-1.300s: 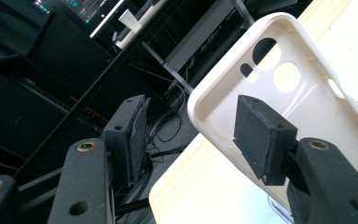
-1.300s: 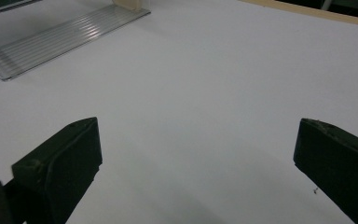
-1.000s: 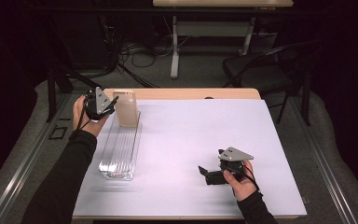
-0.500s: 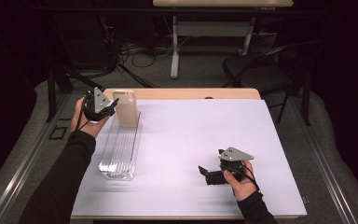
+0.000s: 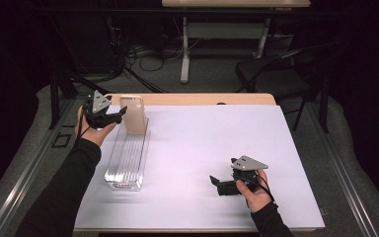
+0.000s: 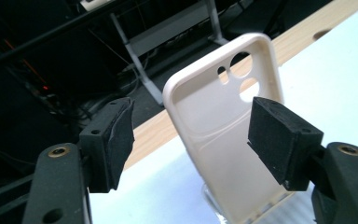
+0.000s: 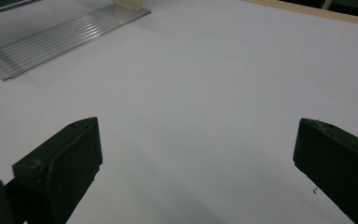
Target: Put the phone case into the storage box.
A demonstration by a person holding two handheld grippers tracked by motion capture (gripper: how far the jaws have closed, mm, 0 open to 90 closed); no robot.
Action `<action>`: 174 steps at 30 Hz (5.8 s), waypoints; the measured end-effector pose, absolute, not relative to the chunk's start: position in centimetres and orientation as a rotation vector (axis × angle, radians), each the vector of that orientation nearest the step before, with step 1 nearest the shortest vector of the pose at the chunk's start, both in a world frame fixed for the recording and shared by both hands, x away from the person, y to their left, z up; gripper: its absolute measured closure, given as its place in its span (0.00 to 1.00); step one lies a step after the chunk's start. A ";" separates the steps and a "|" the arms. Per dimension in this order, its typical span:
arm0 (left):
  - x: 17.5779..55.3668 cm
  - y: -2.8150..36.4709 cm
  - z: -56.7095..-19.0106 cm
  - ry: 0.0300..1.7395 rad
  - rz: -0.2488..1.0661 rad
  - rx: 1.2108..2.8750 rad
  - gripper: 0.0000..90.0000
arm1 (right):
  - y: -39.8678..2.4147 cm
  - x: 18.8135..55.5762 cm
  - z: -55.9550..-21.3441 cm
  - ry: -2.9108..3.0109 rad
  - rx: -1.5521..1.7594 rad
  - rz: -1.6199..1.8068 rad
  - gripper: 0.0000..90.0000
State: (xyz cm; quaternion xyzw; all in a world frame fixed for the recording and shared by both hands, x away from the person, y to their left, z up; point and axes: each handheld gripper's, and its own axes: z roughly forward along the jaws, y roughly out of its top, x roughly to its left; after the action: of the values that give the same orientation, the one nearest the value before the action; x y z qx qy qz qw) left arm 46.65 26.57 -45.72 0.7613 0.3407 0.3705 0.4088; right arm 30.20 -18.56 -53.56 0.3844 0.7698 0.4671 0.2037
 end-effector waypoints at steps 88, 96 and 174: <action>40.3 24.7 -42.3 0.926 0.436 1.942 0.13 | -18.2 30.0 -52.8 2.117 1.064 1.321 0.01; 39.6 23.7 -42.3 0.883 0.427 1.961 0.14 | -18.2 30.1 -52.9 2.120 1.066 1.318 0.01; 30.2 18.6 -48.9 0.654 0.303 1.964 0.15 | -19.1 25.0 -51.8 2.121 1.025 1.319 0.01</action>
State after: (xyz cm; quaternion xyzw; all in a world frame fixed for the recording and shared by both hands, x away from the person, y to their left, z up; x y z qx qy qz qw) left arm 30.20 18.65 -48.90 0.8123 0.2707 0.1254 0.5011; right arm 25.01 -19.13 -51.80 0.3704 0.7666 0.4766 0.2191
